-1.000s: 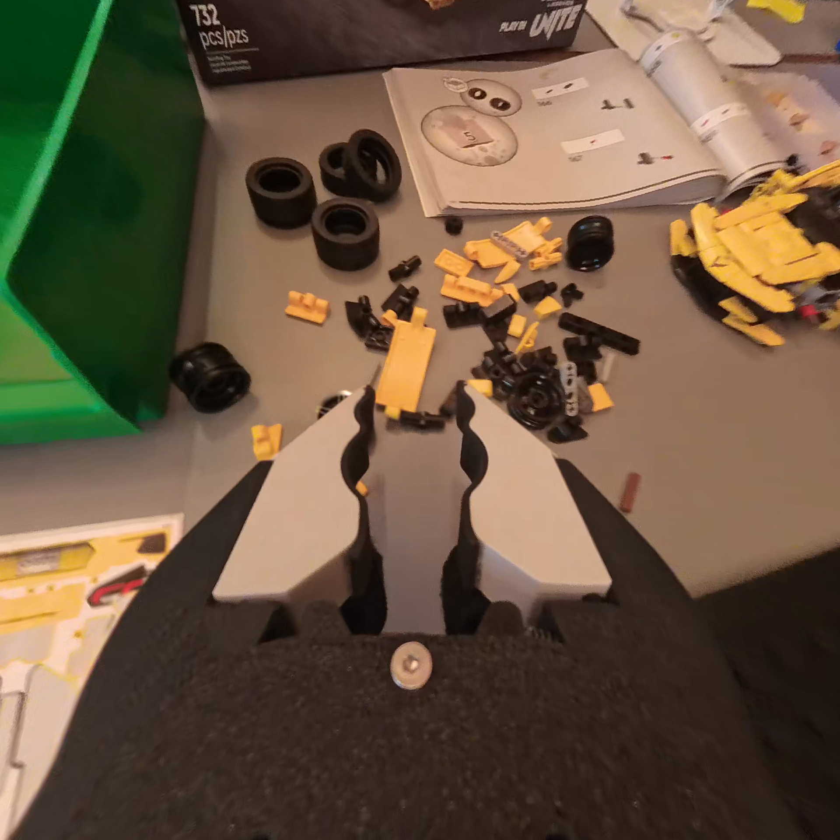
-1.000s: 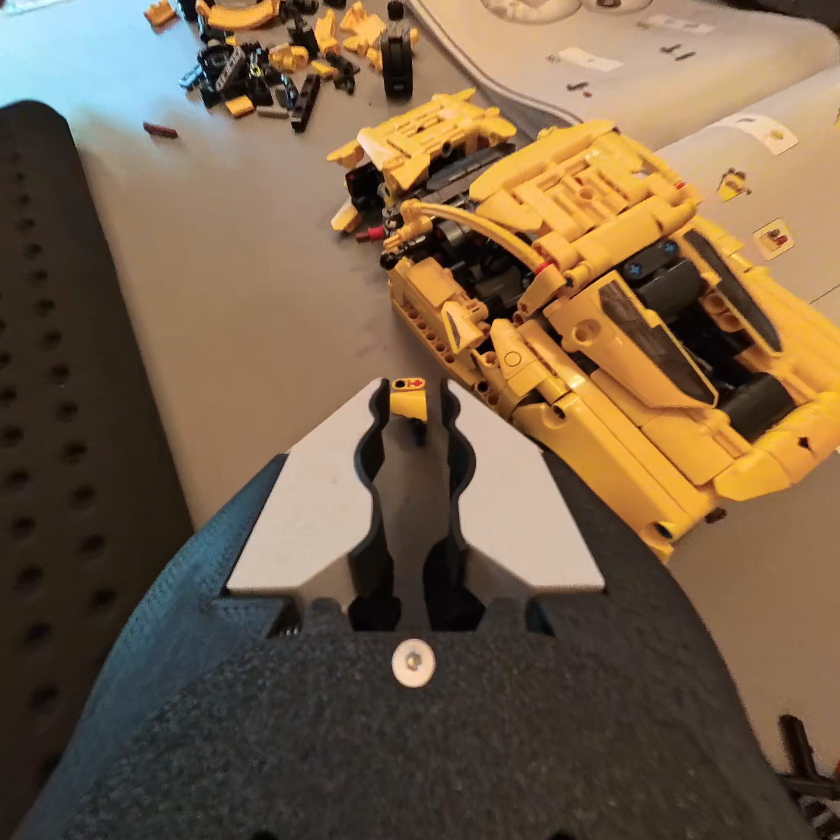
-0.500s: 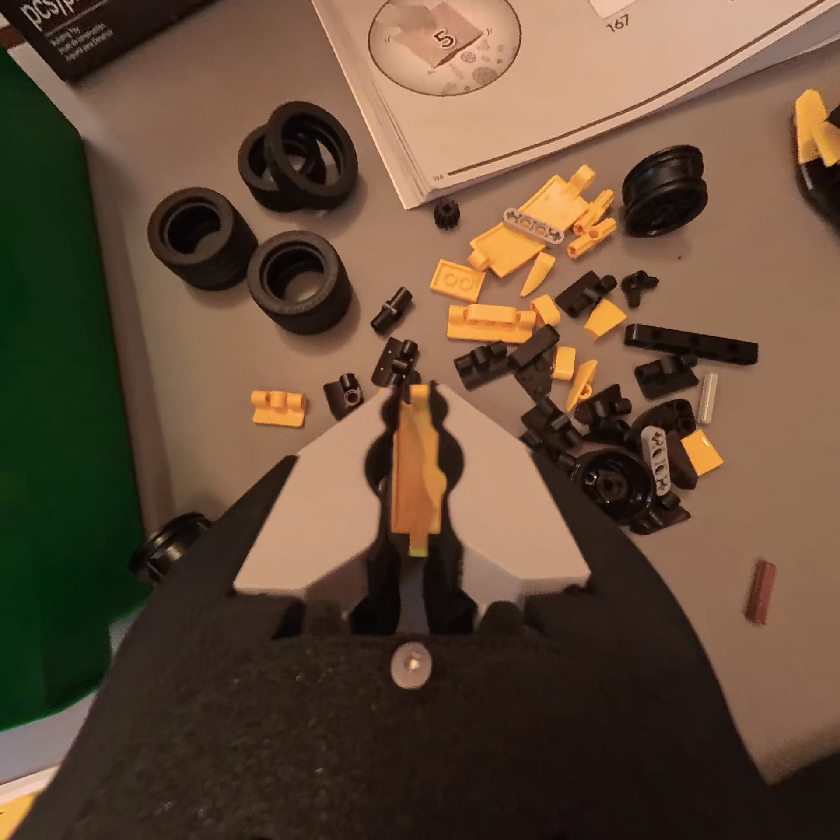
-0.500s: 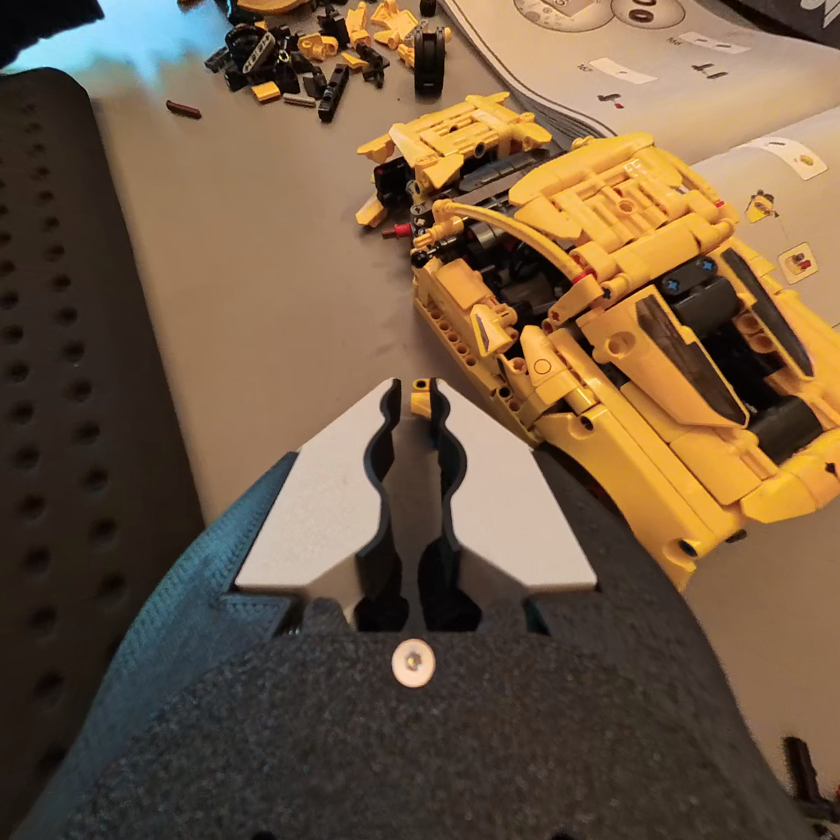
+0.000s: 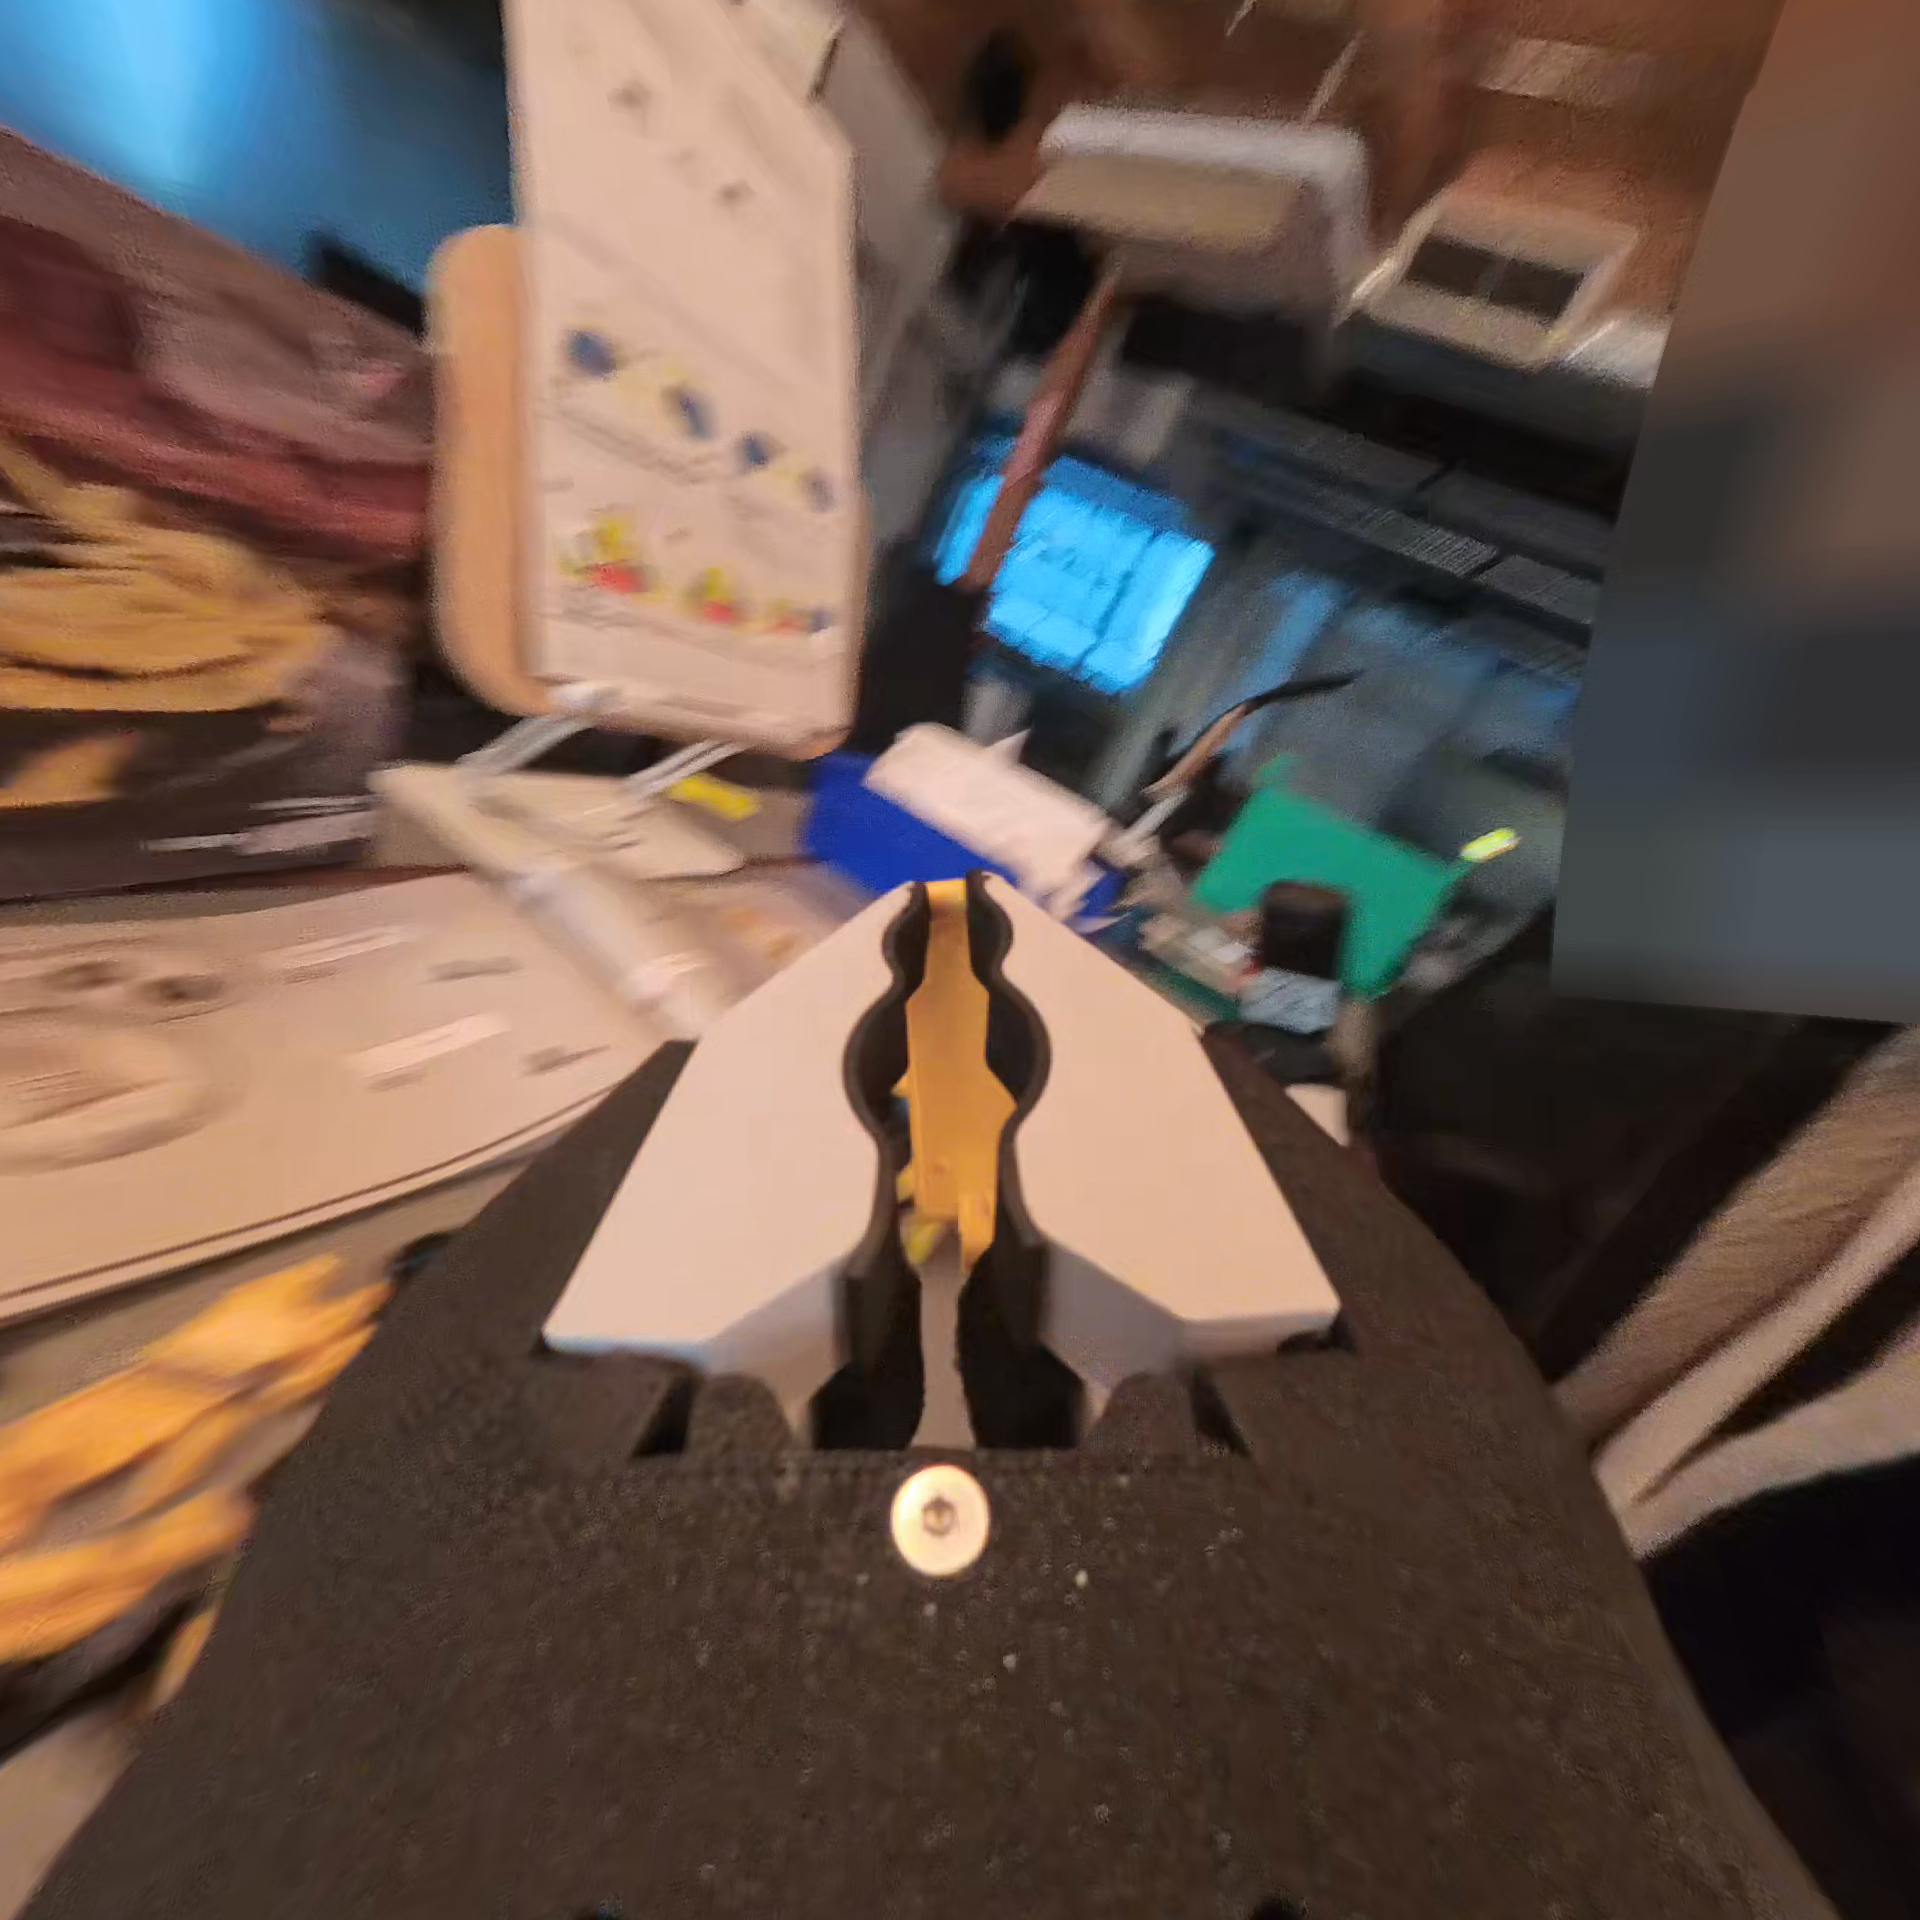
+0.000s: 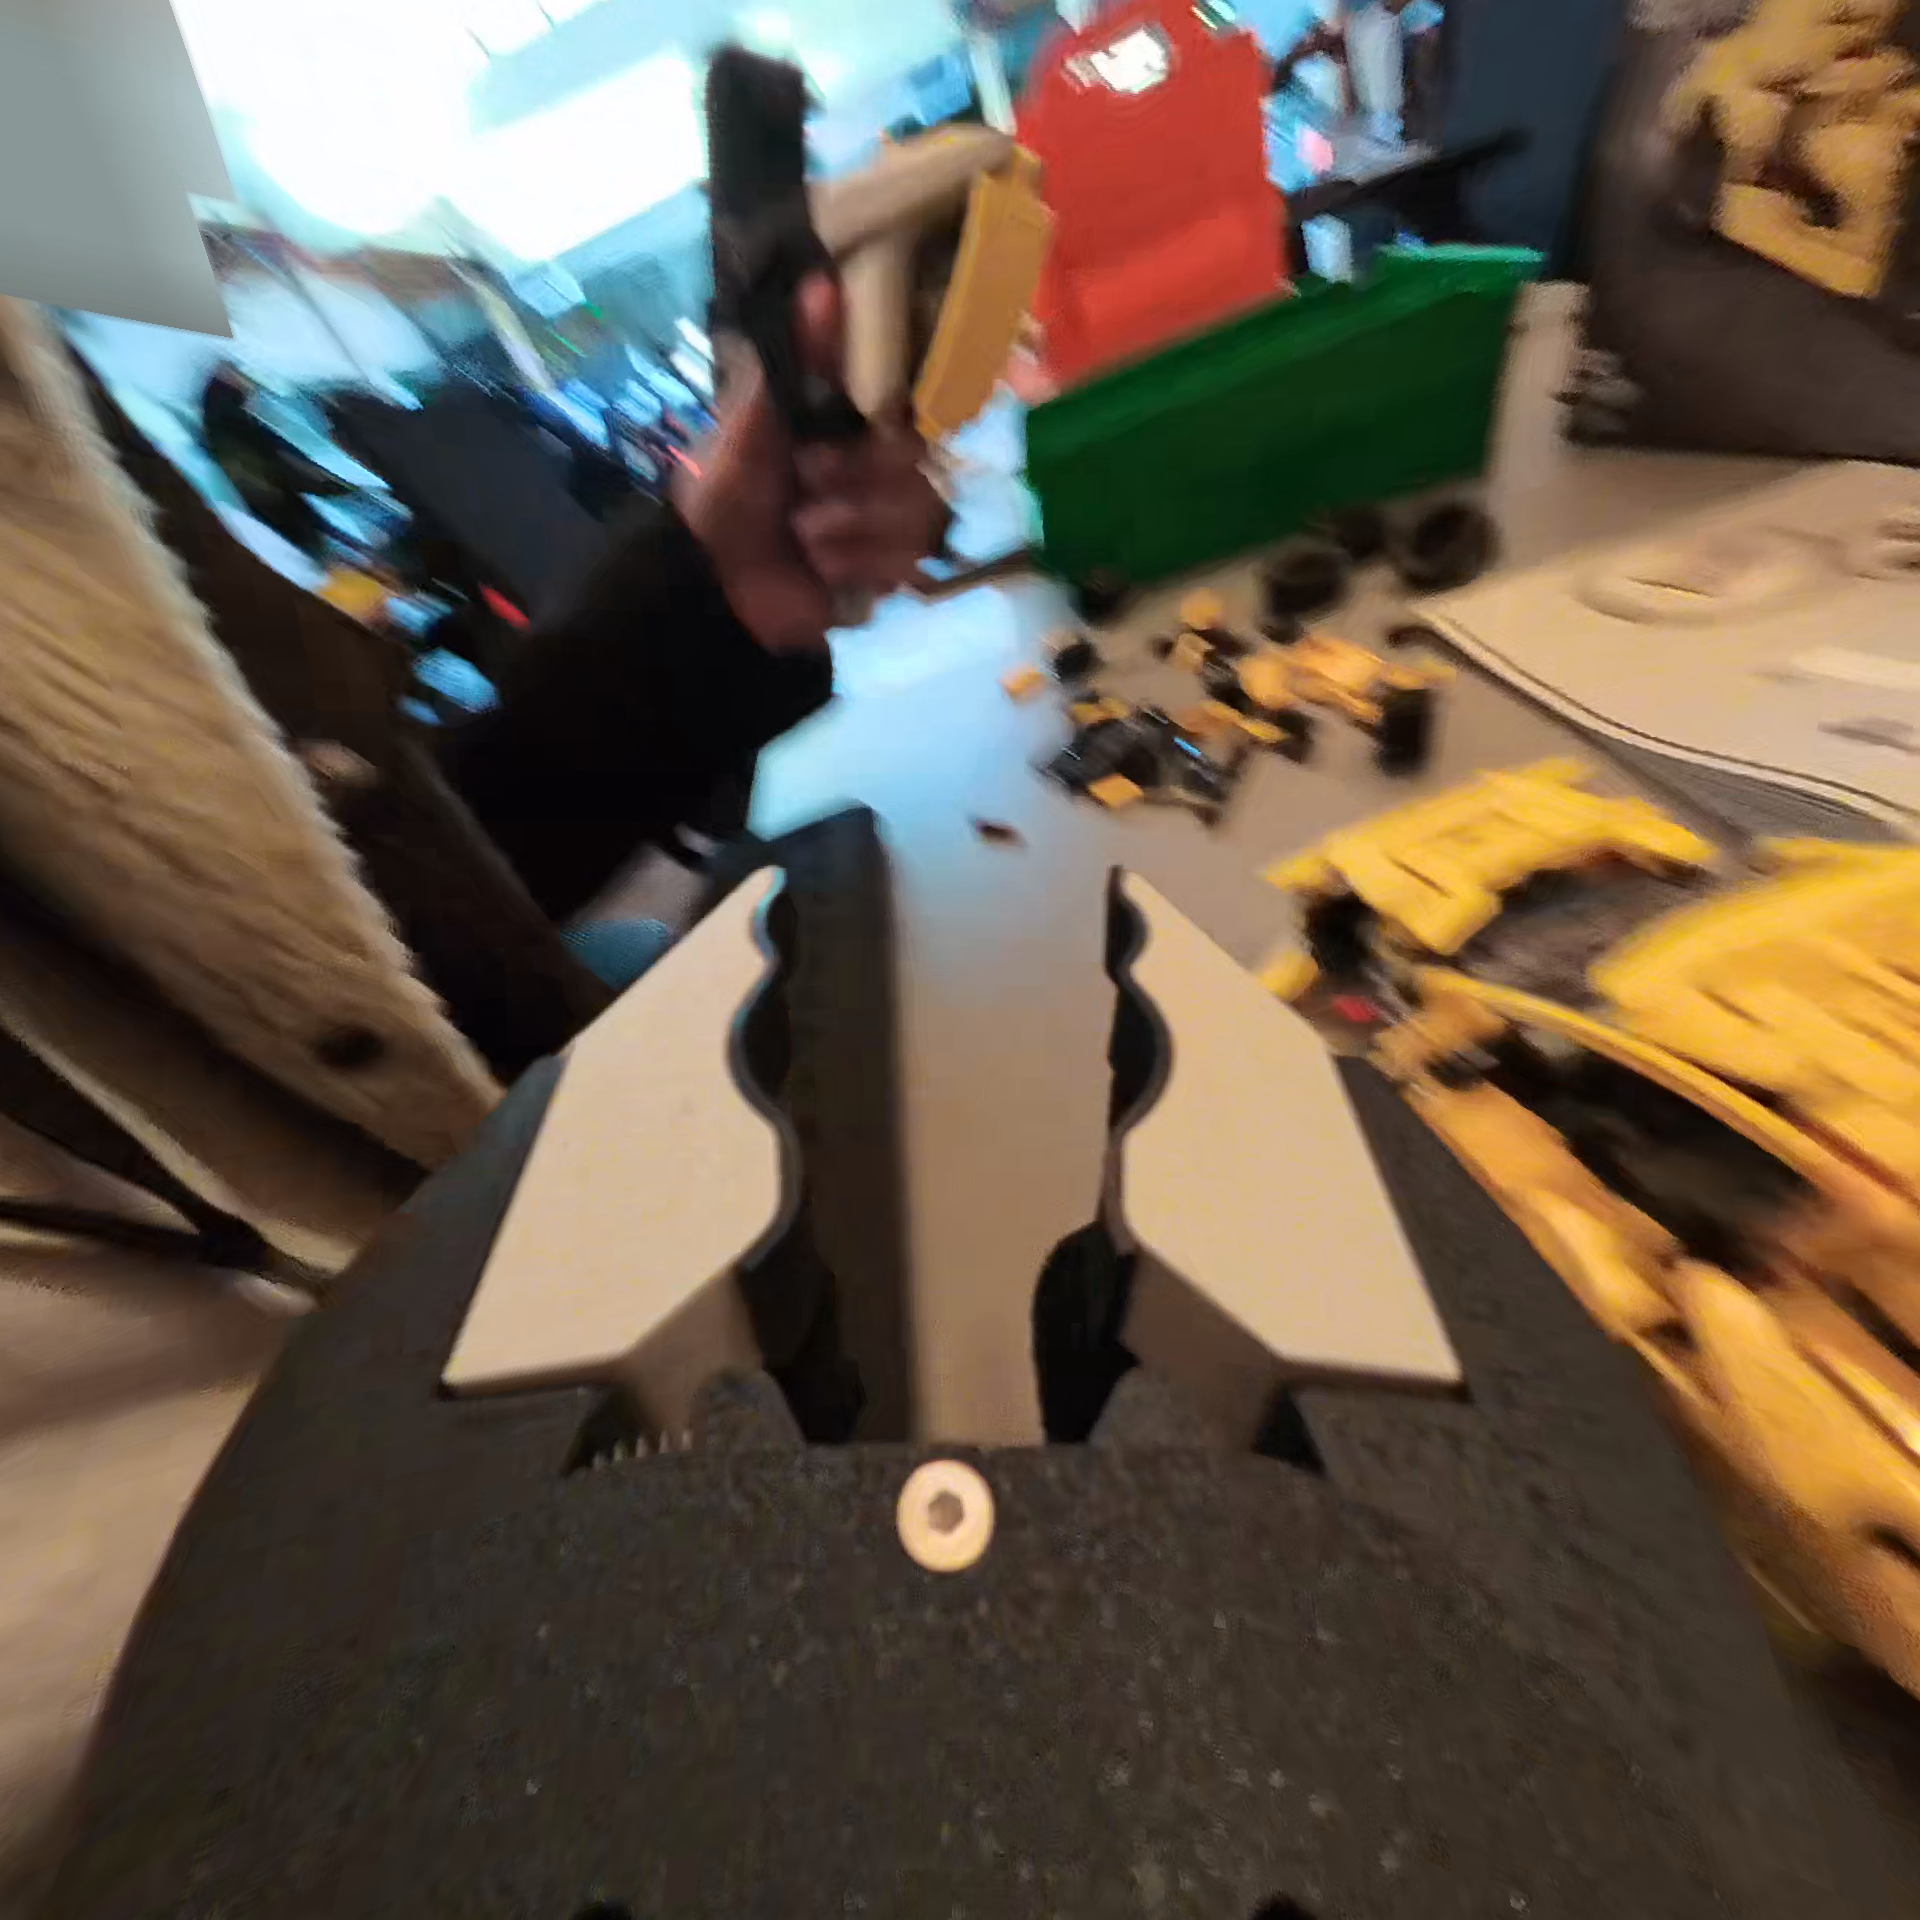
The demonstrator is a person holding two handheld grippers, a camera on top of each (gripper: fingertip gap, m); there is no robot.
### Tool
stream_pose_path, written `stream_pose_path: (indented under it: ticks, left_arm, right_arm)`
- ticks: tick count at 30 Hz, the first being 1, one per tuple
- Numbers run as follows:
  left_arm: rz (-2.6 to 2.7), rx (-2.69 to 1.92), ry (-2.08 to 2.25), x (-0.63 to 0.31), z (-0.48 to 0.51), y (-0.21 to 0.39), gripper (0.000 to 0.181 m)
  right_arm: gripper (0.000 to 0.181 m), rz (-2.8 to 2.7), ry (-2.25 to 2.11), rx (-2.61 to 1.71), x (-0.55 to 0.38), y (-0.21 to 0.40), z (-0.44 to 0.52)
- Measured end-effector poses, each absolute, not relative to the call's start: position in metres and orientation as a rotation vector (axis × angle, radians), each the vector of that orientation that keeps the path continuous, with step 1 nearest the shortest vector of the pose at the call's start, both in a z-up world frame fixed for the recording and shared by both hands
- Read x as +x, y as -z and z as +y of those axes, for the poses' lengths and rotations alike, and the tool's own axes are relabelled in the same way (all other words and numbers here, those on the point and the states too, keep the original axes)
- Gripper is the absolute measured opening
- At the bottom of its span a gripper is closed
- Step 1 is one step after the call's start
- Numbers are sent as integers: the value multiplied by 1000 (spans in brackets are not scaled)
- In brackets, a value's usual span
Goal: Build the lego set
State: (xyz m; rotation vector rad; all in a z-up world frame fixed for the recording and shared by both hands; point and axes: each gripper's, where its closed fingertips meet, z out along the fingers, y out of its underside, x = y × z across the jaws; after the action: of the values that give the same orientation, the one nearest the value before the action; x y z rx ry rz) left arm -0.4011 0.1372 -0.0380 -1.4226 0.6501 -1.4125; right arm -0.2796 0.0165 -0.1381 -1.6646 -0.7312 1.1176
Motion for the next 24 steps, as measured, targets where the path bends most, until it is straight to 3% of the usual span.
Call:
stream_pose_path:
  ticks: [2,8,13,16,24]
  left_arm:
    - [618,-1322,1644,-371,109,28,7]
    - [553,-1214,1903,-306,69,37,7]
    - [563,-1235,1940,-274,51,50,7]
    - [577,-1244,1925,-269,47,51,7]
    - [914,-1368,1719,-275,26,88,8]
  right_arm:
    - [70,-686,-1258,-1612,-302,121,16]
    - [60,-428,-1578,-1469,-309,82,24]
    - [45,-422,-1457,-1513,-295,90,28]
    - [23,-496,-1402,-1545,-291,97,22]
    - [23,-897,-1051,-1773,-266,132,7]
